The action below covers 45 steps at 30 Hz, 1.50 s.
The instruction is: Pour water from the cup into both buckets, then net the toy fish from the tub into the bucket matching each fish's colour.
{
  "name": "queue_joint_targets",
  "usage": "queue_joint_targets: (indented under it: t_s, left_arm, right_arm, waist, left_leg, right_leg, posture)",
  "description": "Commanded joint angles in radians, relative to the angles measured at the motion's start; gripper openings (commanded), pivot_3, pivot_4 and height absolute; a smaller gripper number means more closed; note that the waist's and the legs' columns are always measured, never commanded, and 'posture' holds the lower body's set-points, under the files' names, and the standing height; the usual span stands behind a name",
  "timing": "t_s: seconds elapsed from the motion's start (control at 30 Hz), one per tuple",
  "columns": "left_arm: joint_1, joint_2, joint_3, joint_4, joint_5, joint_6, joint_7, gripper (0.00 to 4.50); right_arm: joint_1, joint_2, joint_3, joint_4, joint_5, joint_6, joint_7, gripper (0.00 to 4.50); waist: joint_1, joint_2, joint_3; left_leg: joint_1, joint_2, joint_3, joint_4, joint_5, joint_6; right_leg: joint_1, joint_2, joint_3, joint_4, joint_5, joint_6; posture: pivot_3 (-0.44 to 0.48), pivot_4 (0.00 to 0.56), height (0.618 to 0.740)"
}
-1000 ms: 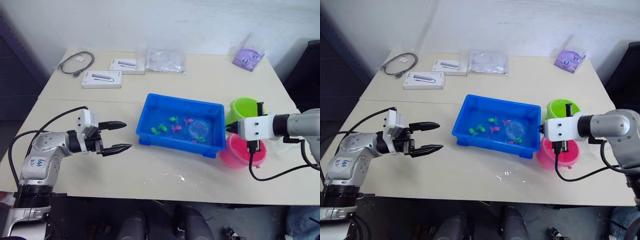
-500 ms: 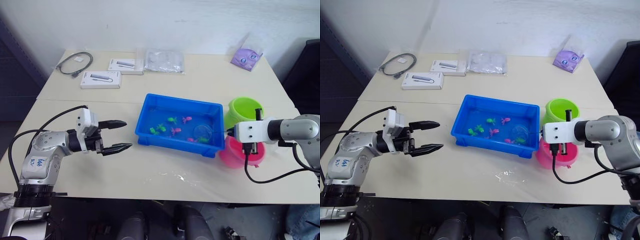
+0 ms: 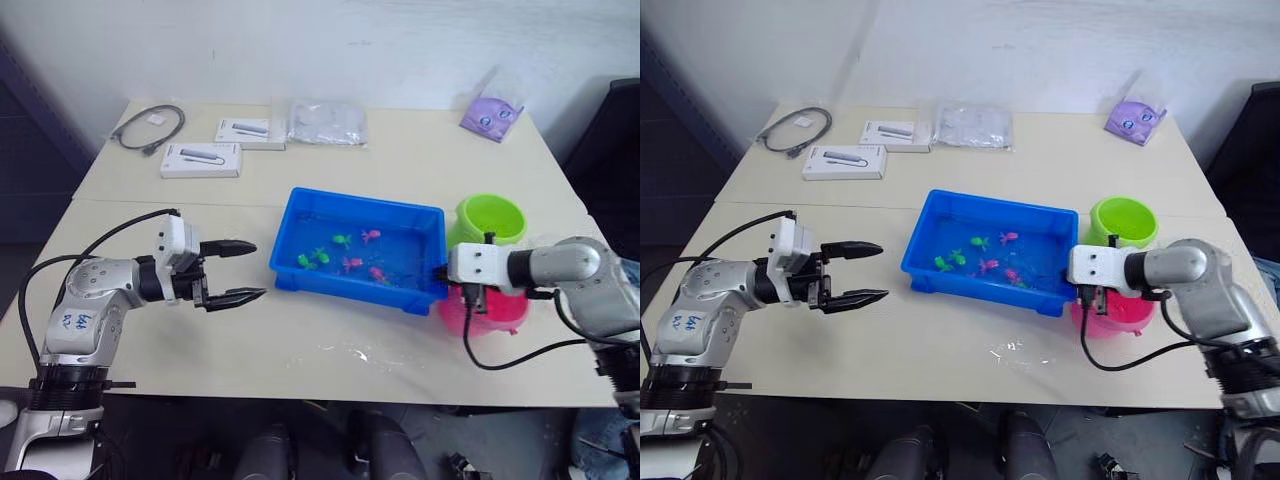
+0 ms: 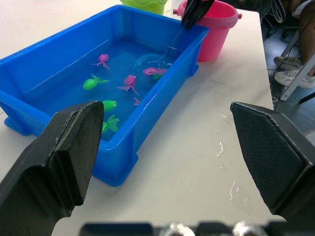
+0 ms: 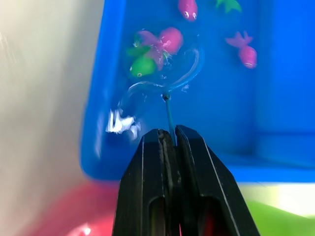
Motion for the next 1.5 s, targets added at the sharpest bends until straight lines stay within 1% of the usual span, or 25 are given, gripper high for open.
queue_joint_targets:
  t_s: [0.03, 0.17, 0.27, 0.4, 0.6, 0.73, 0.83, 1.1, 1.23, 1.33, 1.43, 1.5]
  left_arm:
    - [-0.004, 0.015, 0.013, -0.019, 0.001, -0.017, -0.004, 4.41]
    - [-0.005, 0.017, 0.015, -0.014, 0.007, -0.024, -0.001, 4.41]
    - [-0.018, 0.012, 0.015, -0.004, 0.013, -0.034, 0.004, 4.41]
    - [-0.028, 0.011, 0.015, 0.008, 0.018, -0.04, 0.002, 4.41]
    - [-0.039, 0.002, 0.006, 0.017, 0.017, -0.049, 0.001, 4.41]
    - [-0.068, -0.017, -0.009, 0.023, 0.002, -0.04, -0.007, 4.41]
    - [-0.094, -0.036, -0.014, 0.029, -0.01, -0.021, -0.01, 4.41]
    - [-0.176, -0.11, -0.064, 0.038, -0.01, -0.004, -0.019, 4.41]
    - [-0.203, -0.138, -0.093, 0.07, 0.002, -0.02, -0.044, 4.41]
    - [-0.226, -0.155, -0.106, 0.107, 0.013, -0.036, -0.06, 4.41]
    - [-0.246, -0.166, -0.112, 0.142, 0.021, -0.055, -0.074, 4.41]
    - [-0.257, -0.173, -0.112, 0.164, 0.023, -0.067, -0.078, 4.41]
  right_arm:
    - [-0.011, 0.009, -0.045, -0.044, 0.068, 0.107, 0.001, 0.0]
    - [-0.022, -0.002, -0.072, -0.065, 0.119, 0.184, 0.007, 0.0]
    - [-0.018, -0.028, -0.126, -0.101, 0.179, 0.251, 0.017, 0.0]
    - [0.013, -0.059, -0.182, -0.135, 0.228, 0.274, 0.019, 0.0]
    - [0.105, -0.095, -0.293, -0.197, 0.284, 0.285, -0.007, 0.0]
    - [0.205, -0.103, -0.429, -0.279, 0.359, 0.364, -0.04, 0.0]
    - [0.266, -0.1, -0.501, -0.339, 0.398, 0.42, -0.078, 0.0]
    - [0.456, -0.007, -0.689, -0.506, 0.493, 0.509, -0.215, 0.0]
    - [0.568, 0.045, -0.85, -0.594, 0.542, 0.537, -0.257, 0.0]
    - [0.686, 0.083, -0.986, -0.657, 0.554, 0.522, -0.259, 0.0]
    - [0.803, 0.135, -1.082, -0.681, 0.533, 0.458, -0.253, 0.0]
    - [0.869, 0.167, -1.116, -0.681, 0.501, 0.386, -0.246, 0.0]
  waist:
    - [0.0, 0.0, 0.0]
    - [0.002, 0.0, 0.0]
    - [0.001, 0.0, 0.0]
    - [0.002, 0.0, 0.0]
    - [0.002, 0.0, 0.0]
    - [0.006, 0.0, 0.0]
    - [0.01, 0.0, 0.0]
    - [0.023, 0.0, 0.0]
    - [0.027, 0.0, 0.0]
    - [0.034, 0.0, 0.0]
    - [0.03, 0.0, 0.0]
    - [0.029, 0.0, 0.0]
  left_leg:
    - [0.0, 0.0, 0.0, 0.0, 0.0, 0.0]
    - [0.0, 0.0, -0.001, 0.0, 0.0, 0.0]
    - [-0.001, 0.0, -0.001, 0.0, 0.0, 0.0]
    - [-0.001, 0.0, -0.001, 0.0, 0.0, 0.0]
    - [-0.001, 0.0, -0.001, -0.001, 0.0, 0.0]
    - [0.0, 0.0, -0.001, 0.0, 0.0, 0.0]
    - [0.0, 0.0, -0.001, 0.0, 0.0, 0.0]
    - [0.0, 0.0, 0.0, 0.0, 0.0, 0.0]
    - [0.001, 0.0, 0.0, -0.001, 0.0, 0.0]
    - [0.0, -0.001, 0.0, 0.0, 0.0, 0.0]
    - [0.0, -0.001, 0.0, 0.0, 0.0, 0.001]
    - [0.001, -0.001, 0.0, -0.001, 0.0, 0.001]
  right_leg:
    - [0.0, 0.0, 0.0, 0.0, 0.0, 0.0]
    - [0.0, 0.0, 0.0, 0.0, 0.0, 0.0]
    - [0.0, 0.0, 0.0, -0.001, 0.0, 0.0]
    - [0.0, 0.0, -0.001, -0.001, 0.0, 0.0]
    - [0.0, 0.0, -0.001, -0.001, 0.0, 0.0]
    - [0.0, 0.0, -0.001, -0.001, 0.0, 0.0]
    - [0.0, 0.0, -0.001, -0.001, 0.0, 0.0]
    - [0.001, 0.001, 0.0, 0.0, 0.0, 0.0]
    - [0.001, 0.002, 0.001, 0.0, 0.0, 0.001]
    - [0.001, 0.002, 0.0, -0.001, 0.0, 0.001]
    - [0.002, 0.003, 0.001, -0.001, 0.001, 0.001]
    - [0.003, 0.003, 0.001, -0.002, 0.001, 0.001]
  posture:
    - [0.0, 0.15, 0.74]
    - [0.0, 0.15, 0.74]
    - [0.0, 0.15, 0.74]
    - [0.0, 0.15, 0.74]
    - [0.0, 0.15, 0.74]
    - [0.0, 0.15, 0.74]
    - [0.0, 0.15, 0.74]
    - [0.0, 0.15, 0.74]
    - [0.0, 0.15, 0.74]
    - [0.0, 0.15, 0.74]
    - [0.0, 0.15, 0.74]
    - [0.0, 0.15, 0.74]
